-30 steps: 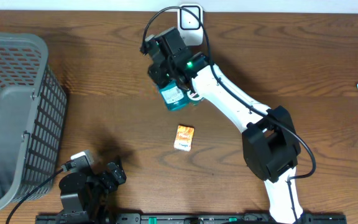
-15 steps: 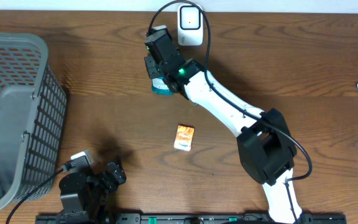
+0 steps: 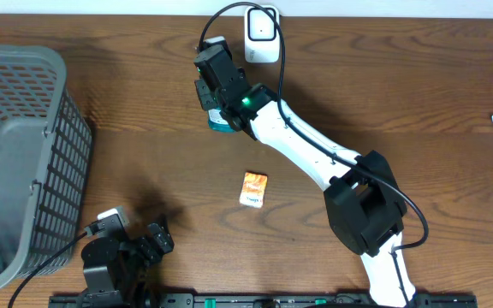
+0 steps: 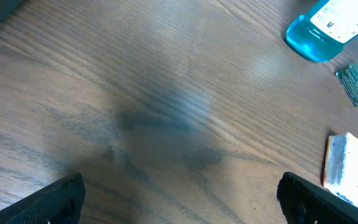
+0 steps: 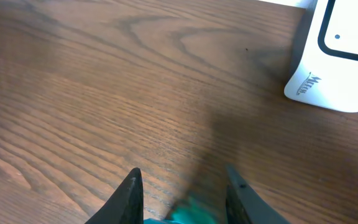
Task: Scan the item barcode
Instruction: 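Hold and rotate the teal bottle in front of the scanner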
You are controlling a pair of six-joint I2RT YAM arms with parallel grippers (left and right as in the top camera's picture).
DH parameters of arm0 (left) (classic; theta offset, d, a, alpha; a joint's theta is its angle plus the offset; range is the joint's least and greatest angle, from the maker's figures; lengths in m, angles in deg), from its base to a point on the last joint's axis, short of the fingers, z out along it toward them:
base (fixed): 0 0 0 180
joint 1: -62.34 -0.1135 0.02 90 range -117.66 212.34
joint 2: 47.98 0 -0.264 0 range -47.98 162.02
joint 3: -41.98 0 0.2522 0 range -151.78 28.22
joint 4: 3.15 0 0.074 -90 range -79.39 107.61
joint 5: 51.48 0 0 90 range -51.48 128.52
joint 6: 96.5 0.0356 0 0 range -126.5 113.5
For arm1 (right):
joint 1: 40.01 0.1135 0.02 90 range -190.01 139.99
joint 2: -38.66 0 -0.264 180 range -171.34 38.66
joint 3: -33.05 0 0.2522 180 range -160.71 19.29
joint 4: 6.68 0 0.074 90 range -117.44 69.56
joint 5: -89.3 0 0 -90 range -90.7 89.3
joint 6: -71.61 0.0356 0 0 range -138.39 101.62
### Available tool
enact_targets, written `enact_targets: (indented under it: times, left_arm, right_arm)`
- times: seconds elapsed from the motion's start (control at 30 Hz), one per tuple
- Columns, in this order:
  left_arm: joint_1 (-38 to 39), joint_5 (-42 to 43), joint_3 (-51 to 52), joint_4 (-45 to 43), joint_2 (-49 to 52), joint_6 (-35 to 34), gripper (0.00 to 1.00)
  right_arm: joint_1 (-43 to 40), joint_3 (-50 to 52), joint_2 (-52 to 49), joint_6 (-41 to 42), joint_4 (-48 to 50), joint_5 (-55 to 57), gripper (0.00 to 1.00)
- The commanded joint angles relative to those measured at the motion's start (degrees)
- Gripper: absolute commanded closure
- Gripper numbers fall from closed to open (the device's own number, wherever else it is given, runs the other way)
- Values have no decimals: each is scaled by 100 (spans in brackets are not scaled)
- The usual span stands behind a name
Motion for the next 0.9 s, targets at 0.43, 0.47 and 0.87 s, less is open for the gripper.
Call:
enact_targets:
  times: [0.43,0.47,0.87]
  left_arm:
    - [22,-52,76,188,-15,13,2]
    - [22,-52,76,188,-15,13,2]
    - [22,-52,76,188,-15,13,2]
  right_arm:
    - [208,-22,-4,-52,382,424,73]
    - [208,-22,-52,-31,420,424,73]
    - [208,-22,-221,4,568,422,39]
